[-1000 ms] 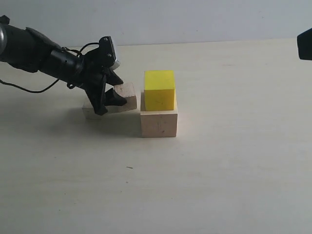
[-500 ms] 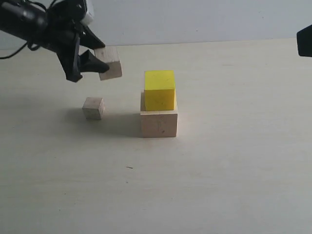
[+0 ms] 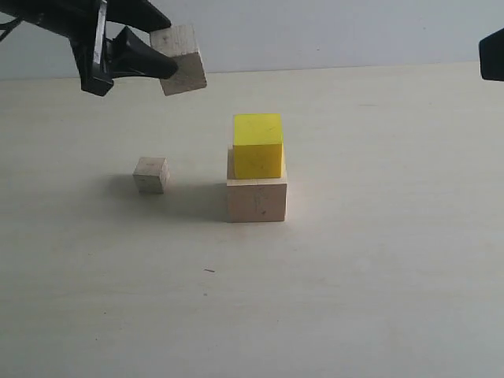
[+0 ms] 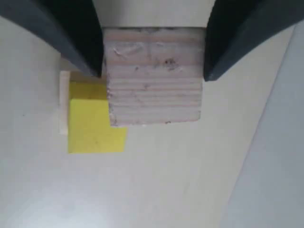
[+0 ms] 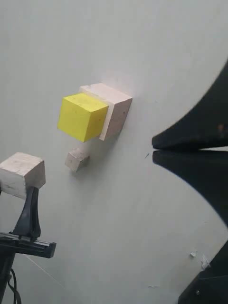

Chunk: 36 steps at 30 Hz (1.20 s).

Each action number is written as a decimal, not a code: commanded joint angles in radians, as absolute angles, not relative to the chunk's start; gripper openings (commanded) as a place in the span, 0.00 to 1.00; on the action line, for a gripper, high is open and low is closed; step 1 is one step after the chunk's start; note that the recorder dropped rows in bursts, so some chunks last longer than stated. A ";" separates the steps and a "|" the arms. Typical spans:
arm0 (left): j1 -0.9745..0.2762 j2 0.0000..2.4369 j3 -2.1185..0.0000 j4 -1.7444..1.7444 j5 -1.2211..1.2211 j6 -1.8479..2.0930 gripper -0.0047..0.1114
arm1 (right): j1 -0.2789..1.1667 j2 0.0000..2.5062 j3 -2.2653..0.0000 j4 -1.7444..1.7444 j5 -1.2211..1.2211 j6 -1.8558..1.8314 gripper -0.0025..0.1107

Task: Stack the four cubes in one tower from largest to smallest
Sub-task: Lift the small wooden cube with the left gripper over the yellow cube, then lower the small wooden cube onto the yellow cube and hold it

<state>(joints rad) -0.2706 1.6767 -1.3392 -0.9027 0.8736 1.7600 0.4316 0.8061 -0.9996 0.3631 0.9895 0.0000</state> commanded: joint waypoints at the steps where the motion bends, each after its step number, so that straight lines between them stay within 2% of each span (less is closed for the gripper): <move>1: -0.328 1.670 -1.352 -0.909 0.891 1.754 0.04 | 0.430 0.803 -0.994 0.356 0.971 -0.005 0.02; 9: -0.361 1.750 -1.475 -0.930 0.904 1.750 0.04 | 0.430 0.803 -0.994 0.367 0.971 0.000 0.02; 17: -0.365 1.868 -1.585 -0.968 1.028 1.732 0.04 | 0.430 0.803 -0.994 0.390 0.971 0.000 0.02; 24: -0.451 1.887 -1.590 -0.848 0.992 1.629 0.04 | 0.430 0.803 -0.994 0.390 0.973 0.000 0.02; 30: -0.453 1.893 -1.590 -0.742 0.979 1.559 0.04 | 0.430 0.803 -0.994 0.390 0.973 0.000 0.02; 36: -0.453 1.893 -1.590 -0.824 0.972 1.570 0.04 | 0.430 0.803 -0.994 0.390 0.973 0.000 0.02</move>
<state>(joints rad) -0.4503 1.8993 -1.5842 -0.7667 0.9855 1.5694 0.4316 0.8061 -0.9996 0.3836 0.9831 0.0000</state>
